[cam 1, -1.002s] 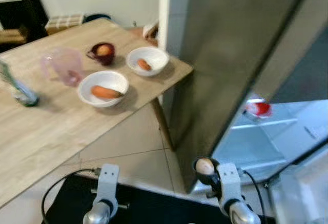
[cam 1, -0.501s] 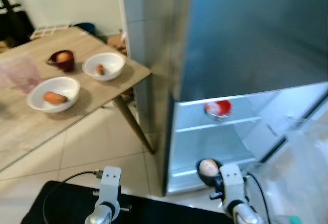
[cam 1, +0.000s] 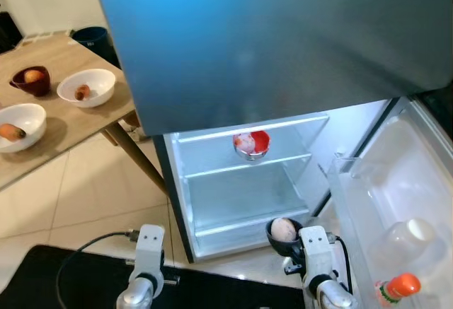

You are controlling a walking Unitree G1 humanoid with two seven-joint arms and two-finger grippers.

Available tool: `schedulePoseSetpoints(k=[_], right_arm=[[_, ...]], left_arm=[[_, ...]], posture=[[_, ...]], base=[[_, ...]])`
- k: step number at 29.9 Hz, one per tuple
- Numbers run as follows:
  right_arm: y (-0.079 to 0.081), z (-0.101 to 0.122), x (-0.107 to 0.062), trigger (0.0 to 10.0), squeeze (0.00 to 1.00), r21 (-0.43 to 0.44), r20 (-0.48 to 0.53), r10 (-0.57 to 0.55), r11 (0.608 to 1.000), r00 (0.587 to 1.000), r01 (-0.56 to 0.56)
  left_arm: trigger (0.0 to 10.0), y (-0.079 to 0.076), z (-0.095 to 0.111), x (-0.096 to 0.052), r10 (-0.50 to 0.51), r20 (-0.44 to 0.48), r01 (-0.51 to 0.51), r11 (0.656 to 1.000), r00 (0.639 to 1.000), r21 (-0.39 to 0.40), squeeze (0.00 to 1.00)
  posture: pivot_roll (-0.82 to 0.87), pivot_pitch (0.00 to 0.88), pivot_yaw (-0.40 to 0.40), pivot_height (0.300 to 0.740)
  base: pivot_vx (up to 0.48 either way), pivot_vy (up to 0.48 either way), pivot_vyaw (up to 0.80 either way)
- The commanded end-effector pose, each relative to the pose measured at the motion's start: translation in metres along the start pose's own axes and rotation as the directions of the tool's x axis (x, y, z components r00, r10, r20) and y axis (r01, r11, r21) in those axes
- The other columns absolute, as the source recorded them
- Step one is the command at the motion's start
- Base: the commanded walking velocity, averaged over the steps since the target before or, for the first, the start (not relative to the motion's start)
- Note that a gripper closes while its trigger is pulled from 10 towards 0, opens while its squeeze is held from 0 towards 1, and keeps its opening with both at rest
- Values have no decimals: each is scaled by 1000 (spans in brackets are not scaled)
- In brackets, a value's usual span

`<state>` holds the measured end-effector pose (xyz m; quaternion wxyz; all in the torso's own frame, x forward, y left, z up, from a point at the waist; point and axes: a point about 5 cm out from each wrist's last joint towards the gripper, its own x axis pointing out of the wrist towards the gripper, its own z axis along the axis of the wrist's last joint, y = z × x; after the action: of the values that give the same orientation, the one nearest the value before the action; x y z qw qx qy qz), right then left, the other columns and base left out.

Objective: Restocking fridge

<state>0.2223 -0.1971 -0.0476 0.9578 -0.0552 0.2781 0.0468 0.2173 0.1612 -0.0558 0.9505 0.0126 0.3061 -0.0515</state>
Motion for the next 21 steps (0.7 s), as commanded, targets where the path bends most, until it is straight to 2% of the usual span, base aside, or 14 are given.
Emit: schedulePoseSetpoints(k=[1, 6, 12, 15, 19, 20, 21], right_arm=[[0, 2, 1, 10000, 0, -2, 12, 0, 1000, 1000, 0], [0, 2, 1, 10000, 0, -2, 12, -1, 1000, 1000, 1], [1, 1, 0, 10000, 0, 0, 5, 2, 1000, 1000, -2], [4, -5, -1, 10000, 0, 2, -36, 14, 1000, 999, -14], [9, -15, -4, 10000, 0, -15, -90, 45, 999, 995, -47], [9, -15, -4, 10000, 0, -15, -90, 45, 999, 995, -47], [8, -17, -5, 10000, 0, -16, -94, 44, 999, 995, -45]], left_arm=[[10000, 5, -7, -3, 18, -21, -18, 1000, 1000, -8, 0], [10000, 4, -7, -3, 8, -23, -8, 1000, 1000, -3, 0], [10000, 2, -13, -5, -14, -48, 16, 999, 999, 41, 0], [10000, 4, -18, -8, 1, -60, 3, 998, 998, 55, 0], [10000, 21, -29, -16, 128, -88, -126, 992, 988, 26, 0], [10000, 21, -29, -16, 128, -88, -126, 992, 988, 26, 0], [10000, 35, -35, -21, 216, -114, -221, 975, 970, -29, 0]], posture=[[-124, 113, 1, 736], [-125, 113, 3, 736], [-124, 113, 3, 736], [-124, 114, 4, 736], [-122, 115, 3, 736], [-122, 115, 3, 736], [-117, 115, 1, 736]], base=[[0, 0, 0], [0, 0, 0], [0, 0, 0], [0, 0, 0], [0, 0, 0], [0, 0, 0], [0, 0, 0]])
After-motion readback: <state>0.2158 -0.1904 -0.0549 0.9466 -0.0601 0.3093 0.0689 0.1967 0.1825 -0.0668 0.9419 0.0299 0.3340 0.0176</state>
